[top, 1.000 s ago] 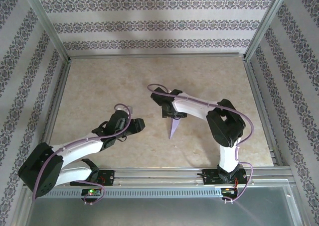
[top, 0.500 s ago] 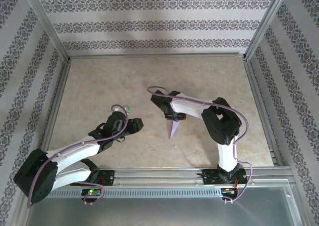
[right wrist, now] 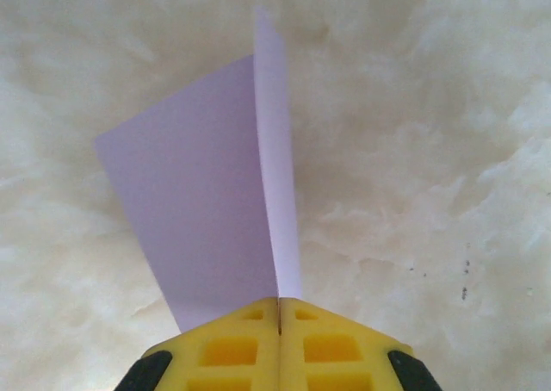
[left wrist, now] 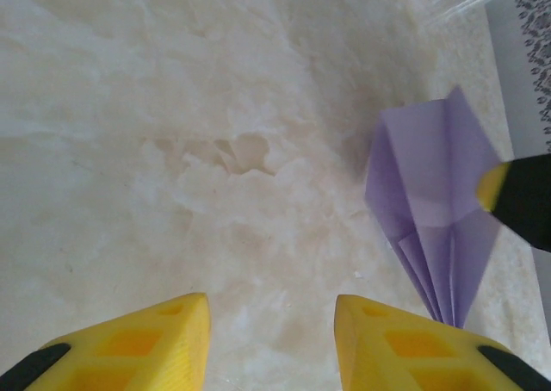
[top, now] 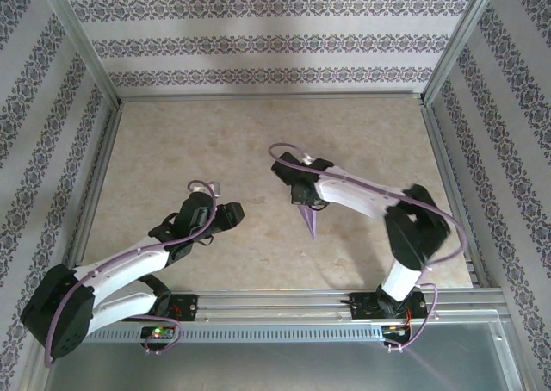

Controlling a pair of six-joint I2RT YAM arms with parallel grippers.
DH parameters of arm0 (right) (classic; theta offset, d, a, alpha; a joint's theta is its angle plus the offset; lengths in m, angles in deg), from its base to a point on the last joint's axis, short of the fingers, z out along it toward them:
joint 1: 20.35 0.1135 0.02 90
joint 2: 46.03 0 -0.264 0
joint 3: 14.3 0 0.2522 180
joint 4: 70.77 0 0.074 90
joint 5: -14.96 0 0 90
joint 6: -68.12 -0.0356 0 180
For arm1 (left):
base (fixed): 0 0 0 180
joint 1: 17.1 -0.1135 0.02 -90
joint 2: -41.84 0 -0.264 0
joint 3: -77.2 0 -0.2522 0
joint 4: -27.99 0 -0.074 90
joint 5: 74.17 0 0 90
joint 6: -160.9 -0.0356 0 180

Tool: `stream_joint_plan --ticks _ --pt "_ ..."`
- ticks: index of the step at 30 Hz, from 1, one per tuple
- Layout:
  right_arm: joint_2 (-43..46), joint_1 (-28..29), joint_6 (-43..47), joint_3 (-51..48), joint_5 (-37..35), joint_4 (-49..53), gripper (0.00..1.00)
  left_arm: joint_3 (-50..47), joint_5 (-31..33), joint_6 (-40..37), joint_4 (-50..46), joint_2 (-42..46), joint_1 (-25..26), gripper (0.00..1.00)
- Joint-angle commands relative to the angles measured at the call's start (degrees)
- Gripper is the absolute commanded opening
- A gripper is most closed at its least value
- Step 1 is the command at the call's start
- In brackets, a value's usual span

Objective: Fold a paper plane with a square sheet of paper (fold left side to right side)
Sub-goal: Pick up the paper plane at the center of the table.

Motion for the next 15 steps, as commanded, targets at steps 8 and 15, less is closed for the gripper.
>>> stream_joint_plan --ticks 8,15 --pt "27.91 -12.03 6.98 -24.42 30.56 -39.84 0.00 0.00 -6.55 4.83 11.80 0.32 -2.99 0.51" --pt "31.56 -20.46 7.57 -31.22 51.96 -51.91 0.00 6.13 -18.50 7.44 20.12 -8.28 -3.27 0.47"
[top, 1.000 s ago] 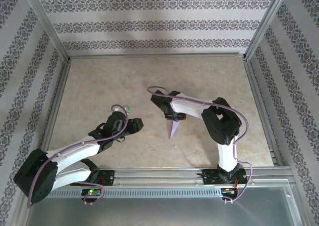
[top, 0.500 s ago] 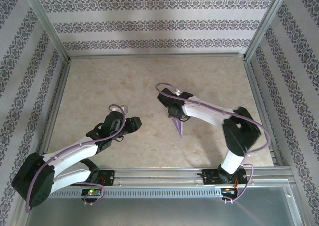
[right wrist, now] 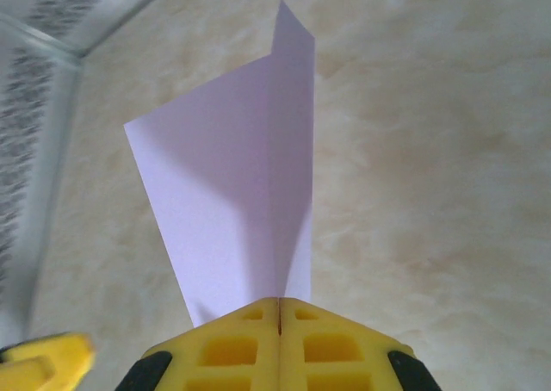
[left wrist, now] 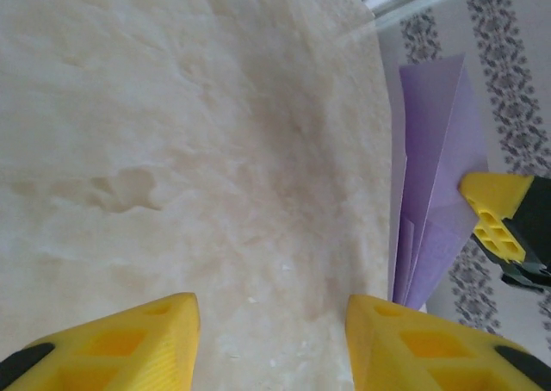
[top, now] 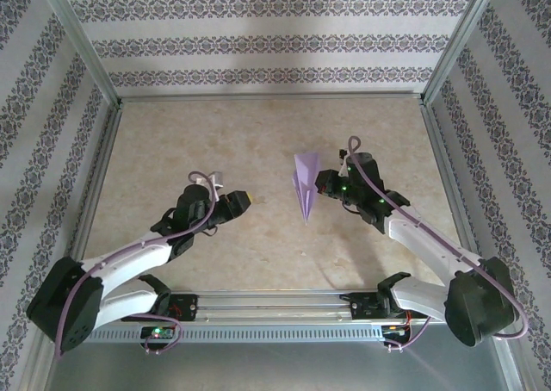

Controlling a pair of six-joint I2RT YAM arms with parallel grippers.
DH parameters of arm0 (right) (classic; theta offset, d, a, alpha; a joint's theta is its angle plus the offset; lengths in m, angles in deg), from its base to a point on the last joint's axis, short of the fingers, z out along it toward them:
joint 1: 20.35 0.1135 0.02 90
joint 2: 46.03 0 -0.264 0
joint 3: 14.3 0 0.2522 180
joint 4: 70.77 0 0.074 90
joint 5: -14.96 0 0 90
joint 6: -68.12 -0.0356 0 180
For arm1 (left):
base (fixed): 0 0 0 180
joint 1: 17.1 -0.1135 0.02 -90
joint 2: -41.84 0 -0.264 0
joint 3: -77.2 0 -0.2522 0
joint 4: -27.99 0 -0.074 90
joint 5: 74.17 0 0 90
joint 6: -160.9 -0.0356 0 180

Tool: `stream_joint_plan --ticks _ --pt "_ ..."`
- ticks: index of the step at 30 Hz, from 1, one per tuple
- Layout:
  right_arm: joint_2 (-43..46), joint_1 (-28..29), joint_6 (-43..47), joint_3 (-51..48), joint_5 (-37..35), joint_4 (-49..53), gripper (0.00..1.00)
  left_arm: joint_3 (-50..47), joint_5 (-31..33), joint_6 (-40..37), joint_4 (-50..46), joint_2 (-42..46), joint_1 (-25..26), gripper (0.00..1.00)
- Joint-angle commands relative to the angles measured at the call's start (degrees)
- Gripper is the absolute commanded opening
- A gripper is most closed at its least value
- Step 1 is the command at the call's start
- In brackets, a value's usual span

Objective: Fold a paper plane with a square sheet of paper (fold left side to right side)
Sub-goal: Pick up the paper plane at the center of the table, then place the paper plane at the center of the table.

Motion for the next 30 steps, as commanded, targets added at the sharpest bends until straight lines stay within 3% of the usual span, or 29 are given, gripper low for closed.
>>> stream_joint_plan --ticks 1,5,16,30 --pt "1.09 -1.55 1.06 -2.17 15.38 -11.67 0.00 6.41 -9.94 1.89 6.92 -4.62 -0.56 0.46" --pt "-0.03 -1.75 0.38 -3.67 20.51 -15.75 0.00 10.86 -13.74 3.55 10.65 -10.29 -0.16 0.40" --pt "-0.86 -1.91 1.00 -4.94 21.47 -15.19 0.00 14.62 -13.62 4.21 13.24 -15.90 1.07 0.34" --pt "-1.32 -2.09 3.01 -5.34 19.59 -11.97 0.00 13.76 -11.74 2.67 10.87 -13.08 1.34 0.42"
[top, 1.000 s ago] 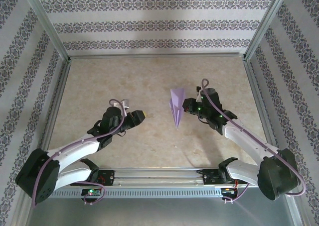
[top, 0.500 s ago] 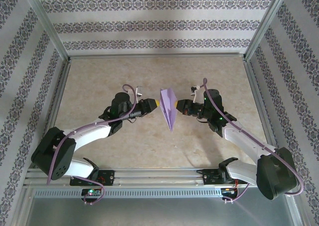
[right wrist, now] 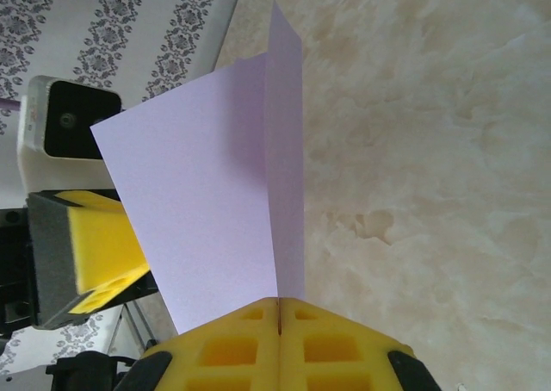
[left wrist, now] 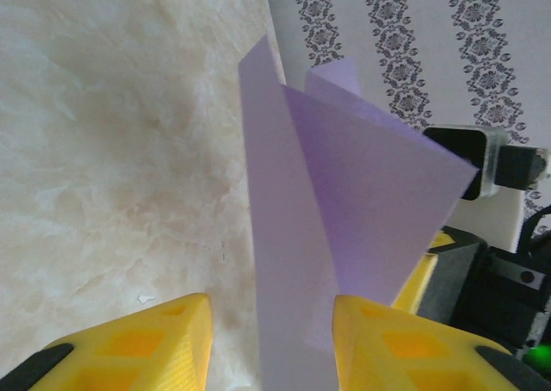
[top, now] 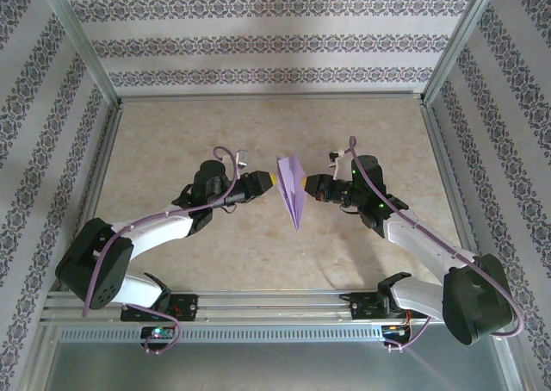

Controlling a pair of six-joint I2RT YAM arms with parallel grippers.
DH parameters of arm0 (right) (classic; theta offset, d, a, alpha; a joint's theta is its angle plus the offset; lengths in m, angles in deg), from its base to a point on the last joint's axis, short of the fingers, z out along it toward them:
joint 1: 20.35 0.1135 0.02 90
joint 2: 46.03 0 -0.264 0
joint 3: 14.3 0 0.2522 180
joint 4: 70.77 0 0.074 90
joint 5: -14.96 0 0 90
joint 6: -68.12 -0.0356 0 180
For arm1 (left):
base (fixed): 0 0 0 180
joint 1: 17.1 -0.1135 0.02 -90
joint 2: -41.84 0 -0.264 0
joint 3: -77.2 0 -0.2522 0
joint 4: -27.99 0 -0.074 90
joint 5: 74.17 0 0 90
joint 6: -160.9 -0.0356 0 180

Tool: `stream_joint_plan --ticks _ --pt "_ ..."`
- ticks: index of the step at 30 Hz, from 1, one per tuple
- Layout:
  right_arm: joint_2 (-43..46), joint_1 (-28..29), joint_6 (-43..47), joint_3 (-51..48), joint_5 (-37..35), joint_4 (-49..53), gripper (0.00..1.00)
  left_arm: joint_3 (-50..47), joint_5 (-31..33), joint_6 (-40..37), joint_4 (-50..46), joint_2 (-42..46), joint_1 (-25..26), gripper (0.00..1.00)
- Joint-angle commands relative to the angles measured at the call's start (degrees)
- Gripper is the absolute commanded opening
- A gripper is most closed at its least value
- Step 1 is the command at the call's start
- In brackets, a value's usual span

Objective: Fold a paper plane with a square sheet of paper (fold left side to right side)
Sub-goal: Place the paper plane at the center of the table.

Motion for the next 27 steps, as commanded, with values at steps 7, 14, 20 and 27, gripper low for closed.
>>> stream_joint_plan --ticks 7,14,20,27 --pt "-1.12 -0.31 1.75 -0.66 -0.49 0.60 0.00 0.74 1.21 -1.23 -0.08 2.76 0.79 0.42" --pt "-0.82 -0.30 1.48 -0.49 -0.33 0.42 0.00 1.28 0.85 -1.41 -0.32 0.83 1.06 0.41" --pt "-0.69 -0.21 1.09 -0.57 -0.07 0.07 0.00 1.90 -0.22 -1.00 0.85 -1.80 1.75 0.39" --pt "-1.00 -0.05 0.60 -0.42 0.47 -0.59 0.00 2.42 -0.31 -0.91 1.74 -3.83 2.51 0.30"
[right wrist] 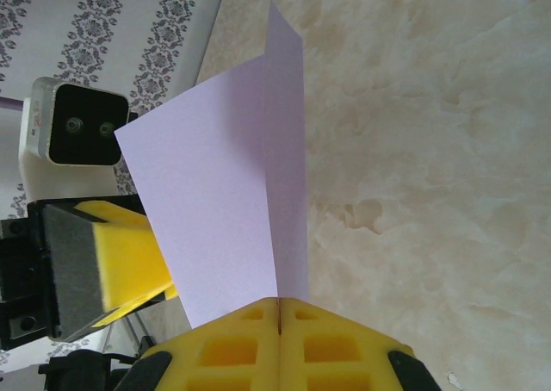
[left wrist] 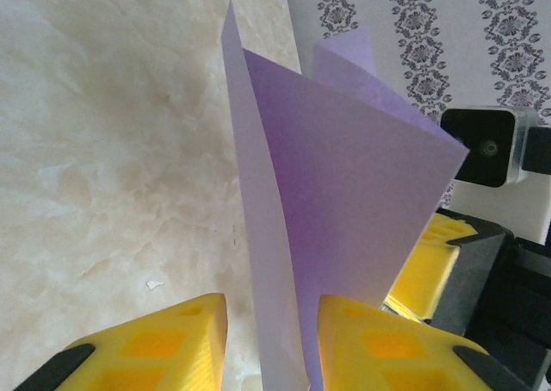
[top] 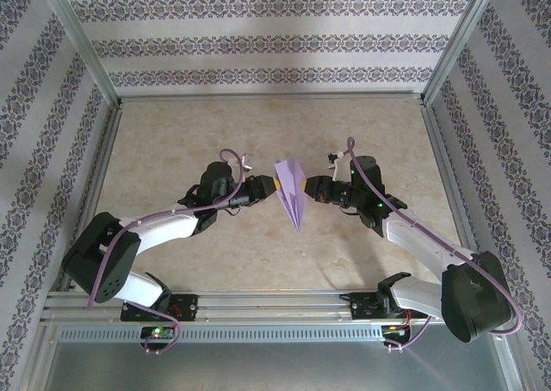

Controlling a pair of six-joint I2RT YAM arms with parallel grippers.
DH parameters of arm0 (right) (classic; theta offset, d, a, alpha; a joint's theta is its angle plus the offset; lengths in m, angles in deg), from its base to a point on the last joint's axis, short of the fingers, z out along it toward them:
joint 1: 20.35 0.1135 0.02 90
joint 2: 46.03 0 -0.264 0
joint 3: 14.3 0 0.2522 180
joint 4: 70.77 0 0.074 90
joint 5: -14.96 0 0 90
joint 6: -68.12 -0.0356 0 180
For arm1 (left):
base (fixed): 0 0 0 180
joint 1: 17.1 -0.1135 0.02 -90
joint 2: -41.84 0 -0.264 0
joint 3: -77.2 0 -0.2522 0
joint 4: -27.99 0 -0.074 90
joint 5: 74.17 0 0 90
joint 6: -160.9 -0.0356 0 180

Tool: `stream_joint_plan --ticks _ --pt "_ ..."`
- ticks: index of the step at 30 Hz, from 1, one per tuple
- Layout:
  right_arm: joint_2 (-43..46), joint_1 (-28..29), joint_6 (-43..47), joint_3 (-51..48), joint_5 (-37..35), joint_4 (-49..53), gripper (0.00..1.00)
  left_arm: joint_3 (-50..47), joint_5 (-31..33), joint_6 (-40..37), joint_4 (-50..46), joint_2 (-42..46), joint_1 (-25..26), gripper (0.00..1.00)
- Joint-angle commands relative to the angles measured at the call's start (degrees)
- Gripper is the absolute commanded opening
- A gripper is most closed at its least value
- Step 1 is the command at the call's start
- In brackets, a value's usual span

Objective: Fold a paper plane with a square sheet of paper (fold left side to right side)
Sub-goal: Place the paper plane at the center of the table.

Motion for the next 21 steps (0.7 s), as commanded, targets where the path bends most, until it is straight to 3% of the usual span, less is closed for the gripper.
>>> stream_joint_plan --ticks 1,8,12,16,21 --pt "-0.37 0.01 0.45 -0.31 0.74 -1.42 0.01 1.85 -0.57 -0.92 2.02 -0.63 0.74 0.28" --pt "-2.33 0.19 1.02 -1.08 -0.30 -1.49 0.05 1.44 0.30 -0.91 1.43 -1.04 0.74 0.08" --pt "-3.26 0.20 1.68 -1.34 -0.87 -1.20 0.13 1.16 0.56 -0.91 0.97 -1.53 0.82 0.02" --pt "-3.68 -0.05 2.97 -1.43 -2.45 0.21 0.26 0.93 1.22 -0.87 0.63 -2.32 0.84 0.00" --pt "-2.93 -1.27 6.31 -0.30 -5.03 4.86 0.56 1.39 1.95 -0.25 1.62 -4.81 0.91 0.00"
